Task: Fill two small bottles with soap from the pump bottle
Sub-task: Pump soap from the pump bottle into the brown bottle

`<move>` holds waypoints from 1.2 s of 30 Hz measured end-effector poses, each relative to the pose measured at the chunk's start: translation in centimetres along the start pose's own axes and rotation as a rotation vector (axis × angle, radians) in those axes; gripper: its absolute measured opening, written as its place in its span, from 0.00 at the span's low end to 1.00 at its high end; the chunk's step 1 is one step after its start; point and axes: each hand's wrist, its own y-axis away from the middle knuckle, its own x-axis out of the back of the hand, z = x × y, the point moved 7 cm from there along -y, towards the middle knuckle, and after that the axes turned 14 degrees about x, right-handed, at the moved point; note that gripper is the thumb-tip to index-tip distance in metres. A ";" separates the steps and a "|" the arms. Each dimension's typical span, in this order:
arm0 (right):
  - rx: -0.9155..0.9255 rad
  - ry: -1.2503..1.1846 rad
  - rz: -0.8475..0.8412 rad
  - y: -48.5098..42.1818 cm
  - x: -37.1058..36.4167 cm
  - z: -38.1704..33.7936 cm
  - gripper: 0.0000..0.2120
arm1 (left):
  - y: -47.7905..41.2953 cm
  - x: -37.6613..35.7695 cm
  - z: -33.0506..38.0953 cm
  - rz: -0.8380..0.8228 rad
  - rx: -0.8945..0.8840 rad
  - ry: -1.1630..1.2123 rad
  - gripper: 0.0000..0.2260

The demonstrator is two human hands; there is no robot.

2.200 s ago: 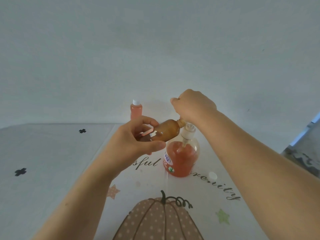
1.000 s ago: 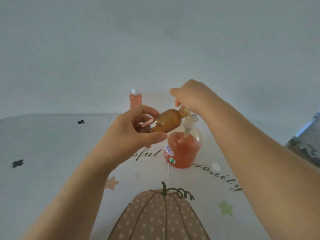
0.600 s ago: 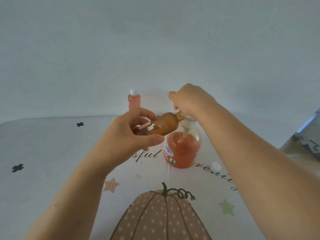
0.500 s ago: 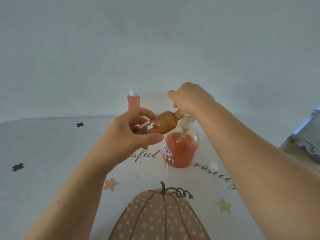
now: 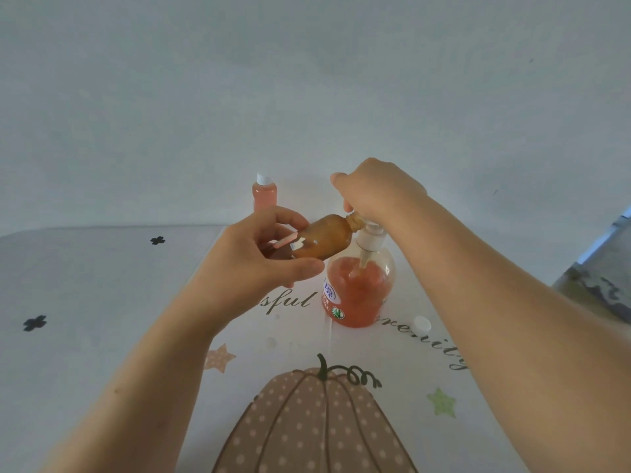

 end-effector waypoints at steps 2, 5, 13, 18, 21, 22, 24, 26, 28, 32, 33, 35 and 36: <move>-0.004 -0.009 -0.008 -0.1 -0.6 0.3 0.17 | -0.2 0.0 -0.3 -0.007 0.009 -0.021 0.16; -0.008 -0.023 -0.003 -0.2 -0.9 0.4 0.17 | -0.4 0.0 -0.5 -0.014 0.011 -0.022 0.16; -0.006 -0.024 0.011 -0.1 -0.2 0.0 0.16 | -0.1 0.0 -0.2 -0.012 0.008 0.009 0.16; 0.003 0.002 -0.020 0.2 0.8 -0.6 0.14 | 0.2 -0.1 -0.1 -0.011 -0.008 0.063 0.15; 0.006 0.005 -0.020 0.1 0.8 -0.6 0.14 | 0.2 -0.1 0.0 0.000 -0.018 0.067 0.15; -0.002 -0.011 -0.020 0.0 0.7 -0.6 0.14 | 0.2 -0.1 0.0 0.001 -0.020 0.067 0.15; -0.012 -0.048 -0.015 -0.3 0.4 -0.4 0.15 | 0.1 -0.2 0.0 -0.005 -0.017 0.060 0.16; -0.003 -0.070 -0.002 -0.5 0.1 -0.2 0.17 | 0.0 -0.2 -0.1 -0.016 -0.010 0.030 0.16; 0.013 -0.065 0.003 -0.6 -0.3 0.2 0.19 | -0.2 -0.3 -0.3 -0.026 -0.004 0.002 0.16; 0.028 -0.038 -0.020 -0.6 -1.0 0.2 0.20 | -0.6 -0.3 -0.7 -0.057 0.012 -0.003 0.16; 0.027 -0.039 -0.029 -0.6 -1.1 0.2 0.20 | -0.7 -0.3 -0.8 -0.063 0.015 0.003 0.16; 0.032 -0.029 -0.039 -0.6 -1.3 0.1 0.20 | -0.7 -0.4 -0.8 -0.069 0.013 0.015 0.16; 0.034 -0.024 -0.037 -0.6 -1.4 0.1 0.19 | -0.7 -0.4 -0.8 -0.068 0.011 0.018 0.16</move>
